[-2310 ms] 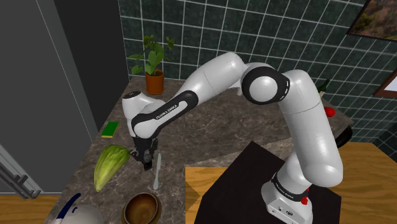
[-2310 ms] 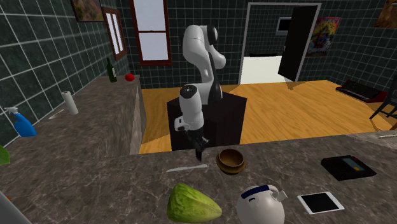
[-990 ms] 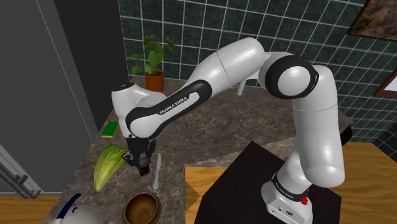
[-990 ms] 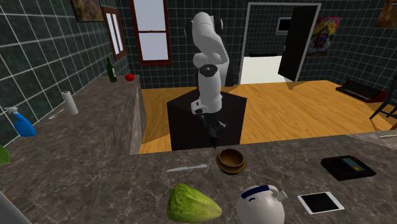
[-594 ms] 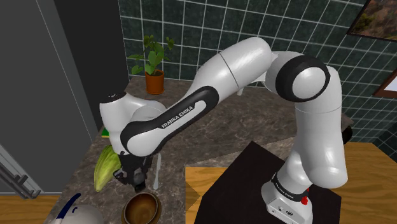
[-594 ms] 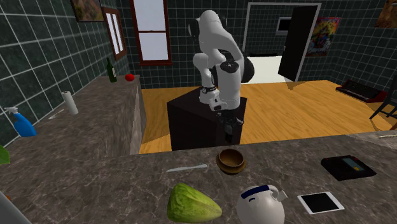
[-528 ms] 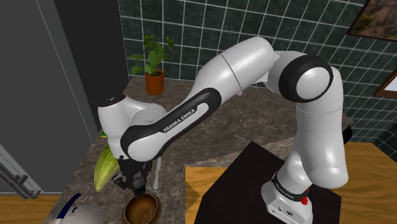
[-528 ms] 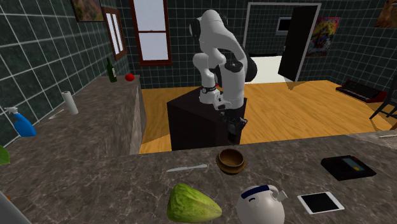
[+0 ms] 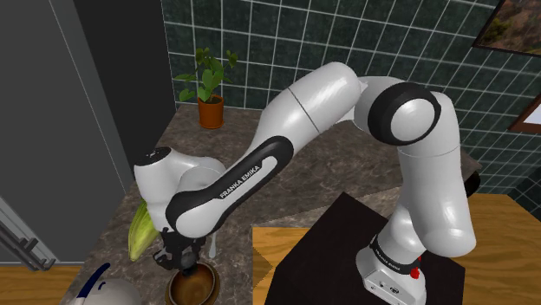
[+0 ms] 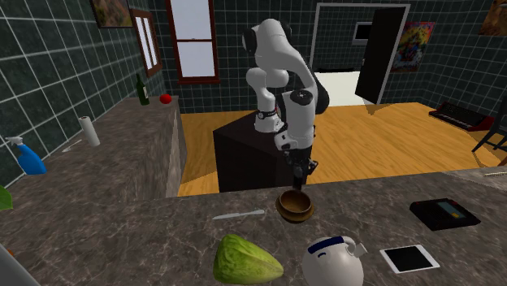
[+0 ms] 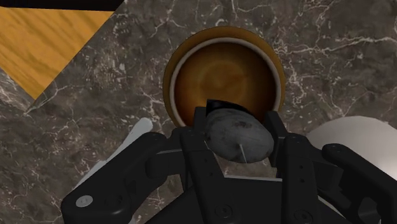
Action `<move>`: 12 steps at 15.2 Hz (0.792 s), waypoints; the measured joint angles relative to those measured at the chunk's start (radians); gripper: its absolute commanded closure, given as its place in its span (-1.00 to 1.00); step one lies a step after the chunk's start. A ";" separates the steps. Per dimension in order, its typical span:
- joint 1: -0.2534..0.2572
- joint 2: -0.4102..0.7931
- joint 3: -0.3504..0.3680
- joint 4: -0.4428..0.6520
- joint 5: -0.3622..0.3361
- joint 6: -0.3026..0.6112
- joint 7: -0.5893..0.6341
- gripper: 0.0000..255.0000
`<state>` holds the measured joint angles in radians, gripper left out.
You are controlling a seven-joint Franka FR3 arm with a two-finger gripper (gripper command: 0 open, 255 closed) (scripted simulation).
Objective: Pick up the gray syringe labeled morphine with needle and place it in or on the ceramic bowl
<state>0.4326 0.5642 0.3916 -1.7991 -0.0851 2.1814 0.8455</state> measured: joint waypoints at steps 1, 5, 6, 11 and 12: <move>0.000 0.006 -0.002 -0.005 -0.002 0.011 -0.001 1.00; 0.009 0.047 -0.012 -0.001 -0.016 0.047 0.004 1.00; 0.012 0.059 -0.015 0.000 -0.019 0.057 0.005 1.00; 0.017 0.088 -0.023 -0.001 -0.029 0.086 0.007 1.00; 0.017 0.089 -0.024 -0.002 -0.029 0.088 0.007 1.00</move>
<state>0.4500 0.6529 0.3679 -1.8008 -0.1142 2.2691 0.8520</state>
